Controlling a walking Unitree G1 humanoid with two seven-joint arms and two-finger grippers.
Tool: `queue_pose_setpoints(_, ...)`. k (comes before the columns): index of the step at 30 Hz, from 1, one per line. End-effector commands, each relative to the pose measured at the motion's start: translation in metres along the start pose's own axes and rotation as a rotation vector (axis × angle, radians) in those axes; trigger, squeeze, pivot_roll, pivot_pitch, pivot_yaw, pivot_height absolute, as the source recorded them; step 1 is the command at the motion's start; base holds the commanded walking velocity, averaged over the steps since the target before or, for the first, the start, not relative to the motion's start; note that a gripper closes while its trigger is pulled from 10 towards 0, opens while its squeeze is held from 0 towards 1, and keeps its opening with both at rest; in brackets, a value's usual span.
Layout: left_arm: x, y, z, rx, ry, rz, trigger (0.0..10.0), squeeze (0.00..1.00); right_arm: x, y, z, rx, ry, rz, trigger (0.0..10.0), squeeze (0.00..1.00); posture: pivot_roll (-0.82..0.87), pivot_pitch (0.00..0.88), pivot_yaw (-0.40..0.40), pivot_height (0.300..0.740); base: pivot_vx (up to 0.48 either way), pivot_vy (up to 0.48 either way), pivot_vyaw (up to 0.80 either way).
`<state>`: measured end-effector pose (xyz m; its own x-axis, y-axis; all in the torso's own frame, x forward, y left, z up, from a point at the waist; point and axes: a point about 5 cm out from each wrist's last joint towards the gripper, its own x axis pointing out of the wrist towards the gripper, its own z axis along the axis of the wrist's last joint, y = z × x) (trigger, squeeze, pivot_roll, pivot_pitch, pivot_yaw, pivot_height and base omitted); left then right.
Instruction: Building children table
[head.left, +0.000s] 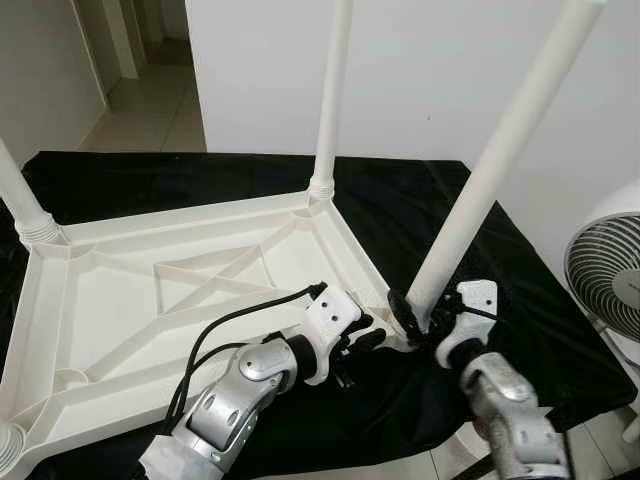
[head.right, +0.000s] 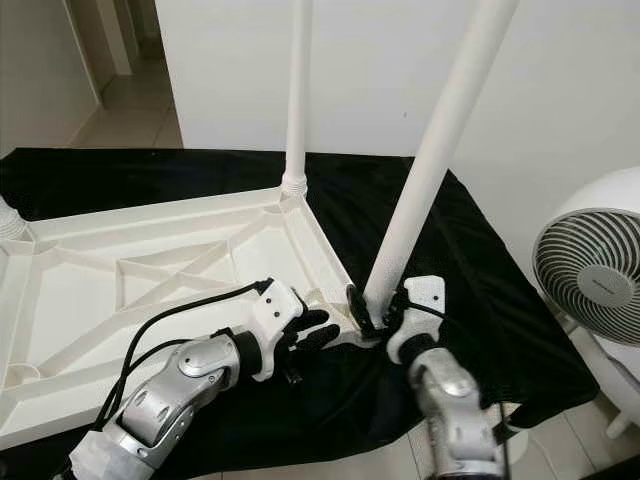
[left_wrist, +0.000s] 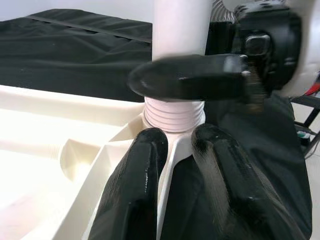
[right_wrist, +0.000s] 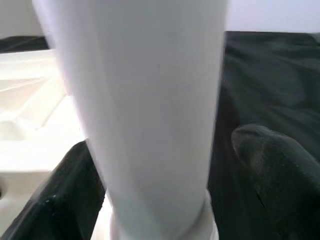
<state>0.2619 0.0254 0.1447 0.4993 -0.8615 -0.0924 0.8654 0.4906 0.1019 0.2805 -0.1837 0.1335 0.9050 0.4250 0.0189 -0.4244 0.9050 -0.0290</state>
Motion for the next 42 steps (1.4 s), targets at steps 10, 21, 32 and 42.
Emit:
queue_pose_setpoints(10,0.003,-0.002,0.004,0.005,-0.011,-0.066,10.0,0.00,0.015,-0.009,-0.008,-0.107,0.026,0.155,10.0,0.00,-0.02,0.000,-0.038,0.740,0.000,0.000,0.00)
queue_pose_setpoints(21,0.004,0.002,0.006,0.016,-0.015,-0.059,10.0,0.00,0.024,-0.009,-0.013,-0.125,0.044,0.257,0.0,0.00,-0.01,0.000,-0.040,0.740,0.000,0.000,0.00)
queue_pose_setpoints(32,0.005,0.001,0.006,0.012,-0.015,-0.060,10.0,0.00,0.023,-0.013,-0.022,-0.077,0.062,0.162,10.0,0.00,-0.01,0.000,-0.050,0.740,0.000,0.000,0.00)
queue_pose_setpoints(42,0.005,-0.002,0.004,0.008,-0.012,-0.071,10.0,0.00,0.024,-0.008,-0.031,0.057,0.080,-0.130,10.0,0.00,-0.01,0.000,-0.049,0.740,0.000,0.000,0.00)
